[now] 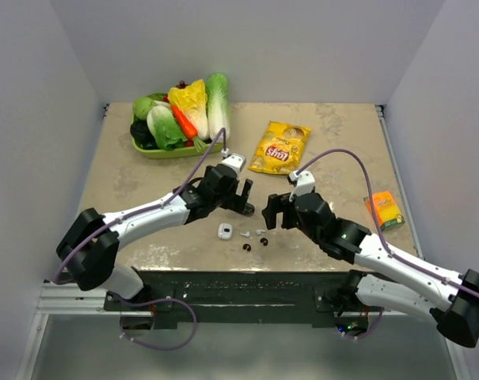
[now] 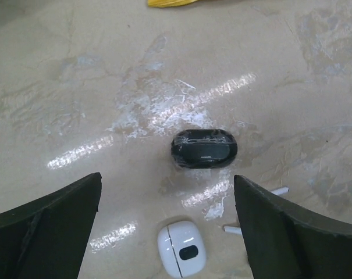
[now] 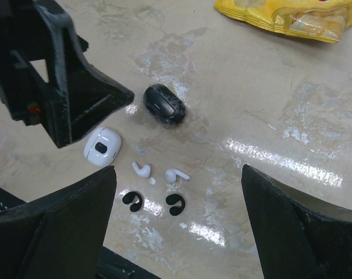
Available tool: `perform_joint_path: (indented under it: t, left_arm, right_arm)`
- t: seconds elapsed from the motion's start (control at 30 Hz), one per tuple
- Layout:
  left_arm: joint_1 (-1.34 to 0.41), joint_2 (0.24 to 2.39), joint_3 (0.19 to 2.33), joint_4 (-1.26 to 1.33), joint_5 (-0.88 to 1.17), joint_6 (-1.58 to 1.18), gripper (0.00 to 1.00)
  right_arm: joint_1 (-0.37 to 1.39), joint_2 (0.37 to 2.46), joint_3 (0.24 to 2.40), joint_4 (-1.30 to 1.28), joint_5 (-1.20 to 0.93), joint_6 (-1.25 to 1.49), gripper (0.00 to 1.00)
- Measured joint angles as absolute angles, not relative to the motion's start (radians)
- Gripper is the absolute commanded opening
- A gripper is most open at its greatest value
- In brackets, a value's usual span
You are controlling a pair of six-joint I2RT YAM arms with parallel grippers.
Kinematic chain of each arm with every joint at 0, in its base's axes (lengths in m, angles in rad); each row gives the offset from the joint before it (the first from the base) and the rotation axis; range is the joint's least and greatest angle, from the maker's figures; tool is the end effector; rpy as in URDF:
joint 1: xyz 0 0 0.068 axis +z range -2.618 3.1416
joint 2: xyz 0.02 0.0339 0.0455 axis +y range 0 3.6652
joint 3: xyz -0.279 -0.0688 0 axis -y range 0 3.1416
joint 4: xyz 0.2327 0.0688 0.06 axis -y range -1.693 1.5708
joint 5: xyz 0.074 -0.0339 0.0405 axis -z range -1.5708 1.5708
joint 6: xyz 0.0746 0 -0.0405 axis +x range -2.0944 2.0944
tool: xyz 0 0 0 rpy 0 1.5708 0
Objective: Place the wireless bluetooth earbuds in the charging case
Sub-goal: Pick up the charging case from the center of the board.
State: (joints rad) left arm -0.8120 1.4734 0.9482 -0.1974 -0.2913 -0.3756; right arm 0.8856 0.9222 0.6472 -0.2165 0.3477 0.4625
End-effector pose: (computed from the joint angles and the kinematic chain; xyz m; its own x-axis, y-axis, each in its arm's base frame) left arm 0.2449 -0.2272 0.2302 -0.6239 0.1473 -0.7675 0.3418 0.9346 -0.0985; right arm 0.1581 0.1533 0.2624 -0.5073 0.0422 -0.8608 -0.3481 0.9037 0.2495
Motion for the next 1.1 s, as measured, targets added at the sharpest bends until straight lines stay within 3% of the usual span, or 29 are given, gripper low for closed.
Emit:
perform_joint_path:
  t: [0.27,1.1]
  left_arm:
    - [-0.820,1.592,0.991,-0.196,-0.184,-0.284,1.00]
    - [-0.854,1.791,1.039,-0.120,-0.169,-0.297,0.97]
  right_arm:
    - [0.886,0.859,0.659,-0.242,0.314,0.463,0.91]
    - [0.886,0.850,0.662,-0.273,0.296,0.463,0.92]
